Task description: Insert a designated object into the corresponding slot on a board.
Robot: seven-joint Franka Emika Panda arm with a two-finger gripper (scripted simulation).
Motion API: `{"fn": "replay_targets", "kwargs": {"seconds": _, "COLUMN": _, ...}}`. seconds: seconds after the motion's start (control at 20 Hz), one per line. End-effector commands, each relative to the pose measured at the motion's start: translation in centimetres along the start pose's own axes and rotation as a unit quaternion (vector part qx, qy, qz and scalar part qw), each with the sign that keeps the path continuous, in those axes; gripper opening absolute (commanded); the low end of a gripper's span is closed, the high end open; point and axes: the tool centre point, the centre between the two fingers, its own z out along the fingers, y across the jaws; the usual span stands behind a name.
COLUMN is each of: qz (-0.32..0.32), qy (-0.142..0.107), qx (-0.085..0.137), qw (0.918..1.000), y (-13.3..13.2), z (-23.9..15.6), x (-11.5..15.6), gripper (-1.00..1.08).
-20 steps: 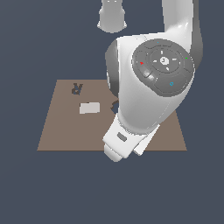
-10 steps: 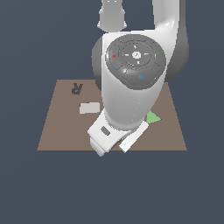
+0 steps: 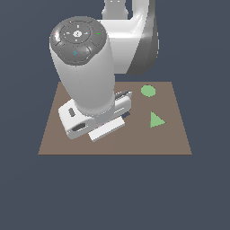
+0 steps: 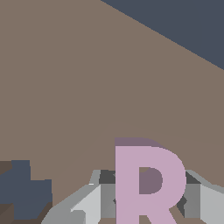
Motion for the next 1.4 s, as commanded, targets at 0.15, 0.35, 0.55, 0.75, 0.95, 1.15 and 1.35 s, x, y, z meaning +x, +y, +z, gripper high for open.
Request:
{"fn": "replay_targets", "kwargs": {"seconds": 0.15, "qz": 0.103, "qy": 0.0, "qx": 0.0, "qw": 0.9947, "y": 1.9, "z": -0.2, "x": -5.5, "gripper": -1.0}}
{"fn": "replay_targets", "kwargs": {"seconds": 0.35, "qz": 0.174, "qy": 0.0, "qx": 0.0, "qw": 0.9848, "y": 2.5, "z": -0.4, "x": -9.6, "gripper": -1.0}}
{"fn": "replay_targets", "kwargs": {"seconds": 0.55, "qz": 0.23, "qy": 0.0, "qx": 0.0, "qw": 0.9732, "y": 2.6, "z": -0.5, "x": -12.9, "gripper": -1.0}}
{"fn": "replay_targets", "kwargs": {"seconds": 0.75, "qz": 0.273, "qy": 0.0, "qx": 0.001, "qw": 0.9621, "y": 2.3, "z": -0.5, "x": -15.4, "gripper": -1.0}}
{"fn": "replay_targets", "kwargs": {"seconds": 0.95, "qz": 0.304, "qy": 0.0, "qx": 0.001, "qw": 0.9528, "y": 2.0, "z": -0.6, "x": -17.2, "gripper": -1.0}}
{"fn": "replay_targets", "kwargs": {"seconds": 1.15, "qz": 0.323, "qy": 0.0, "qx": 0.001, "qw": 0.9463, "y": 1.7, "z": -0.6, "x": -18.3, "gripper": -1.0}}
{"fn": "replay_targets", "kwargs": {"seconds": 1.35, "qz": 0.332, "qy": 0.0, "qx": 0.001, "qw": 0.9434, "y": 1.5, "z": -0.6, "x": -18.8, "gripper": -1.0}}
